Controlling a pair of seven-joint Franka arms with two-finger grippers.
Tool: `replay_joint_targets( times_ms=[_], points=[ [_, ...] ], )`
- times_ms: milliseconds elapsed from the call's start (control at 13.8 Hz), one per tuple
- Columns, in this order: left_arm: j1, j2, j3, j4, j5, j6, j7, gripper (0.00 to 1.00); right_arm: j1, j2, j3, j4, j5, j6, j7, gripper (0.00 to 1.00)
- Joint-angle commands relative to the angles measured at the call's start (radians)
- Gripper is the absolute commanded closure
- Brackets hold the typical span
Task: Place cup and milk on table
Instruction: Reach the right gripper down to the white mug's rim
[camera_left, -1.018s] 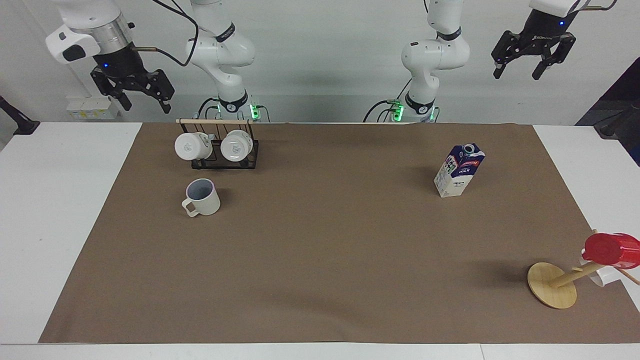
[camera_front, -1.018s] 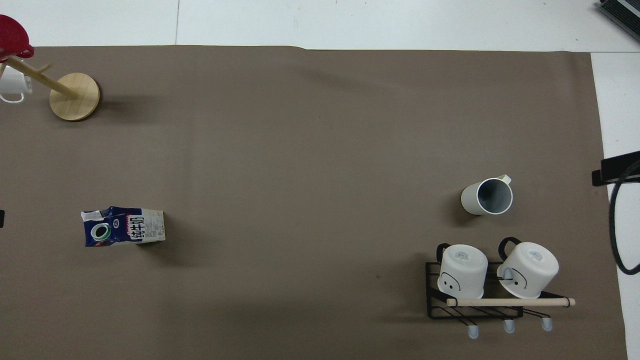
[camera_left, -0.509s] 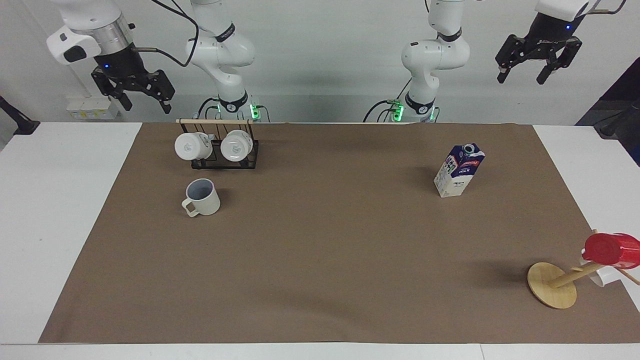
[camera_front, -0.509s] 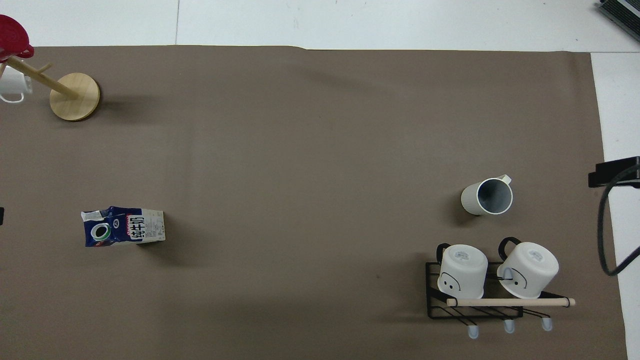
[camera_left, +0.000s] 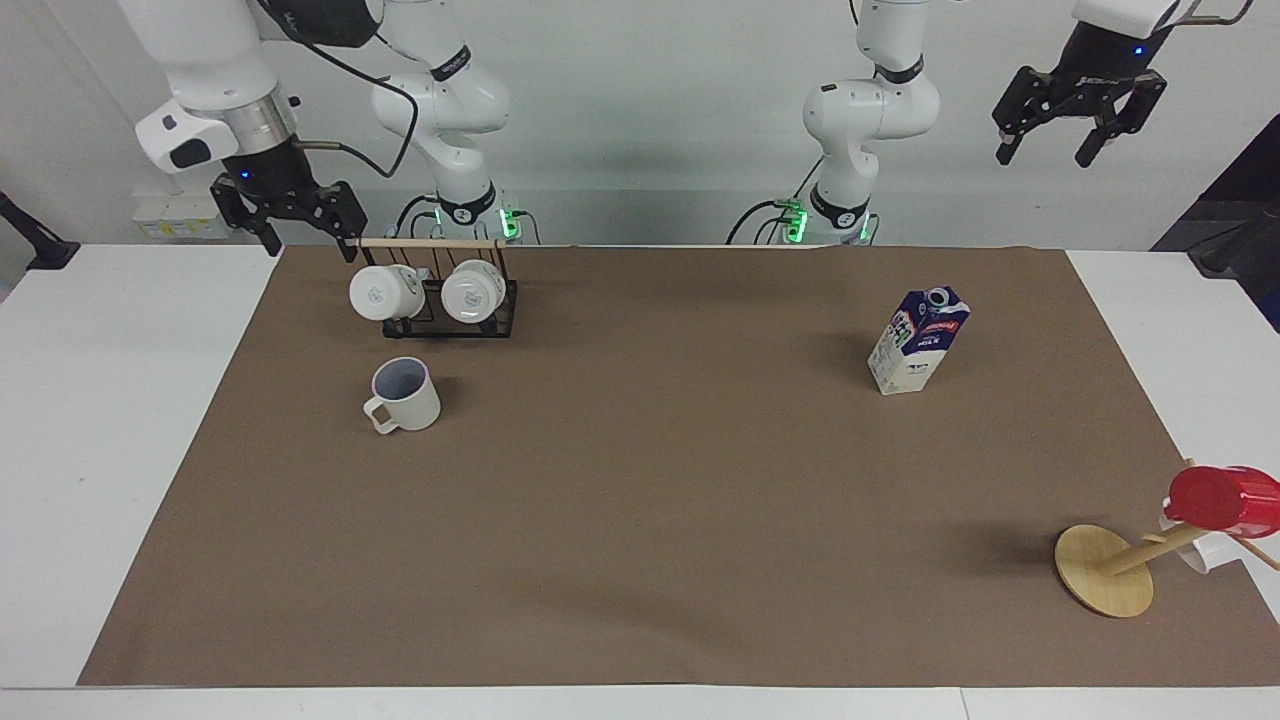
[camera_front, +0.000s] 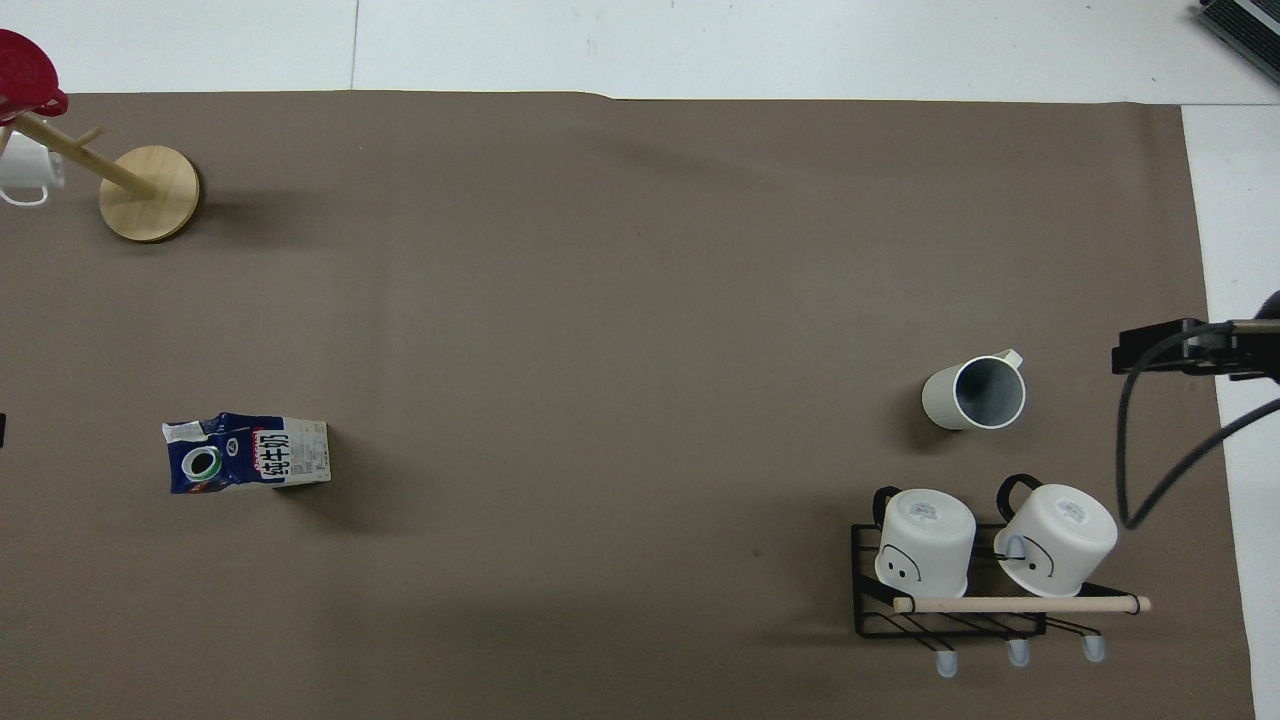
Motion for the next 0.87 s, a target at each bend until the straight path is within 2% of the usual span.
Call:
replay_joint_targets(
  times_ms=[0, 145, 509, 800],
  points=[
    [0.012, 0.027, -0.010, 0.013, 0.015, 0.018, 0.002, 0.00, 0.028, -0.008, 0.005, -0.153, 0.015, 0.140, -0.008, 0.00],
    [0.012, 0.042, -0.010, 0.009, 0.014, 0.047, 0.001, 0.00, 0.056, 0.002, 0.005, -0.234, 0.016, 0.237, -0.007, 0.00],
    [0.001, 0.094, -0.012, -0.005, 0.014, 0.122, -0.033, 0.00, 0.076, 0.067, 0.005, -0.359, 0.018, 0.439, -0.010, 0.00],
    [0.014, 0.090, -0.009, -0.080, 0.012, 0.183, -0.030, 0.00, 0.079, 0.103, 0.005, -0.422, 0.016, 0.524, -0.018, 0.00]
  ],
)
